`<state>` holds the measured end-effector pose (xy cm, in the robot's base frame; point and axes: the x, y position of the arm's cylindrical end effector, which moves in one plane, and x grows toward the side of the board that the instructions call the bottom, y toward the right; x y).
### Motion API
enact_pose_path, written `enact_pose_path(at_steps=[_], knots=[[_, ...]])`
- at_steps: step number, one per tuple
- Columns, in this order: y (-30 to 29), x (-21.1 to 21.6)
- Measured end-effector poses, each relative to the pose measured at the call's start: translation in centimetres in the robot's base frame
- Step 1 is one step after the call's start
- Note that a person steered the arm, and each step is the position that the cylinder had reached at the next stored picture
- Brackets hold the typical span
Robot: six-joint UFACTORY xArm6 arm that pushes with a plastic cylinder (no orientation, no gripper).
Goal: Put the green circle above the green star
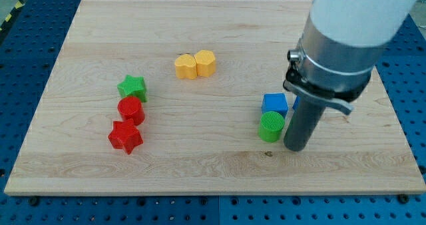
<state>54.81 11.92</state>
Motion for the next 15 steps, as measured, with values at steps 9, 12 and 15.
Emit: enact_pose_path(at_steps=[9, 12, 15], knots=[[-16.9, -16.3], [-16.3, -13.4], [-20.0, -13.4]])
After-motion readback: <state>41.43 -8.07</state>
